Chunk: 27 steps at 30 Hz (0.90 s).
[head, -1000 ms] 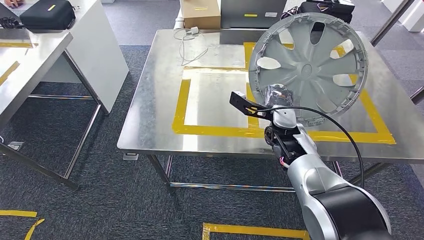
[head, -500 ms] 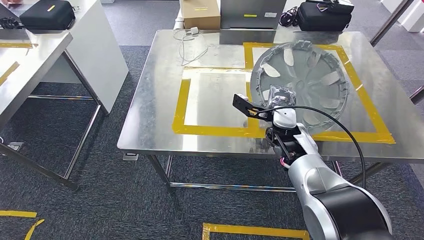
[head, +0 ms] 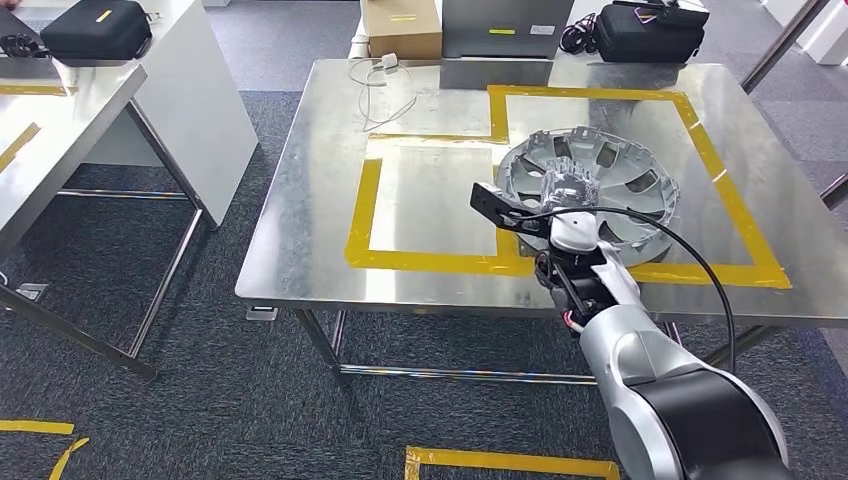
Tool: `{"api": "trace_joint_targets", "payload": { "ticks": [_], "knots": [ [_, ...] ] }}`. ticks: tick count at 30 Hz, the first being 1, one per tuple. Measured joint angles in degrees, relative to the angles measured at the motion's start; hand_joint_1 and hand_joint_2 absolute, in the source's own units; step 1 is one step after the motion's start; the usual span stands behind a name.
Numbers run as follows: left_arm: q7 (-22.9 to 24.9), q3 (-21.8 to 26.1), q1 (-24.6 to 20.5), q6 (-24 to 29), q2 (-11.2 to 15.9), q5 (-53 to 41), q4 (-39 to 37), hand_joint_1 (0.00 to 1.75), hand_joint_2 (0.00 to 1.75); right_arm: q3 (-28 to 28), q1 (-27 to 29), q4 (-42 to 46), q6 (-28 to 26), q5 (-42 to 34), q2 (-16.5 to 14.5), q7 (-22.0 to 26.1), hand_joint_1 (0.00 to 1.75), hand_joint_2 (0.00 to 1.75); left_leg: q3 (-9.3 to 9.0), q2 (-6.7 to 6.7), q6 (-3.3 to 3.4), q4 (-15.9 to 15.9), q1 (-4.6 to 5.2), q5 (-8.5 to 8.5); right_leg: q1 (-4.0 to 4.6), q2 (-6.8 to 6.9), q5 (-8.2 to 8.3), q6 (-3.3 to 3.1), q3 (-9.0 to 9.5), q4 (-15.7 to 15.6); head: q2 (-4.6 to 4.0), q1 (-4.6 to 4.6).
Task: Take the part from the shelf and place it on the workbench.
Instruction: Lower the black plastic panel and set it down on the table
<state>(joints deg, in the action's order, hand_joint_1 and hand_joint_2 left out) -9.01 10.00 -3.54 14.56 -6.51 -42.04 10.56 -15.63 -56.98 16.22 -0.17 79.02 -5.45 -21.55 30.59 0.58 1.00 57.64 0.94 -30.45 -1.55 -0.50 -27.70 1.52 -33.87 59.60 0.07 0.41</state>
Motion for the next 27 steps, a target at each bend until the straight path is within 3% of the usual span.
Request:
{"api": "trace_joint_targets", "payload": {
  "ticks": [3,5,8,10,14,19,23,27],
  "knots": [
    [-0.1,0.6,0.1,0.1,0.0,0.5,0.0,0.0,0.0,2.0,-0.3,0.9,-7.1,-3.7,0.1,3.8,0.0,0.0,0.0,0.0,0.0,0.0,0.0,0.0,0.0,0.0,0.0,0.0,0.0,0.0,0.0,-0.01],
    [-0.4,1.2,0.2,0.6,0.0,1.2,0.0,0.0,0.0,4.3,-0.4,2.4,-14.4,-7.9,0.2,8.8,0.0,0.0,0.0,0.0,0.0,0.0,0.0,0.0,0.0,0.01,0.0,0.0,0.0,0.0,0.0,-0.01],
    [-1.3,2.6,0.5,2.5,-0.4,2.6,0.0,0.0,0.0,9.3,0.3,7.5,-25.7,-18.0,0.4,21.5,0.0,0.0,0.0,0.02,0.0,0.0,0.0,0.0,0.0,0.04,0.0,0.0,0.0,0.0,0.0,-0.02],
    [-2.0,3.7,0.6,3.3,-0.7,3.7,0.0,0.0,0.0,12.7,1.8,13.2,-30.1,-26.7,0.5,30.3,0.0,0.0,-0.01,0.04,0.0,0.0,0.0,0.0,0.0,0.07,0.0,0.0,0.01,0.0,0.0,-0.02],
    [-2.6,6.2,1.0,4.7,-1.5,5.4,0.0,0.0,0.0,17.7,8.7,30.9,-33.6,-46.6,0.8,44.6,0.0,0.0,0.01,0.1,0.01,0.0,0.0,-0.01,0.0,0.15,-0.01,0.0,0.04,-0.1,0.0,0.0],
    [-3.4,8.4,1.4,3.5,-1.8,6.1,0.0,0.0,0.0,19.1,20.6,56.2,-35.6,-57.8,1.8,53.1,0.0,0.0,0.0,0.1,0.0,0.0,0.0,-0.09,0.0,0.15,-0.03,0.02,0.03,-0.1,0.0,-0.02],
    [-4.5,9.0,1.4,1.7,-1.7,5.1,0.0,0.0,0.0,18.9,31.2,74.1,-36.1,-60.5,2.2,60.2,0.0,0.0,0.0,0.1,-0.03,0.0,-0.01,-0.12,0.01,0.15,-0.06,0.02,0.04,-0.1,0.0,-0.02],
    [-5.6,9.0,1.4,0.2,-1.7,4.5,0.0,0.0,0.0,19.1,40.5,90.5,-36.1,-53.0,0.1,61.6,0.0,0.0,0.01,0.05,-0.08,-0.1,-0.03,-0.16,0.04,0.09,-0.1,0.0,0.04,-0.1,0.0,-0.01]
  ]
}}
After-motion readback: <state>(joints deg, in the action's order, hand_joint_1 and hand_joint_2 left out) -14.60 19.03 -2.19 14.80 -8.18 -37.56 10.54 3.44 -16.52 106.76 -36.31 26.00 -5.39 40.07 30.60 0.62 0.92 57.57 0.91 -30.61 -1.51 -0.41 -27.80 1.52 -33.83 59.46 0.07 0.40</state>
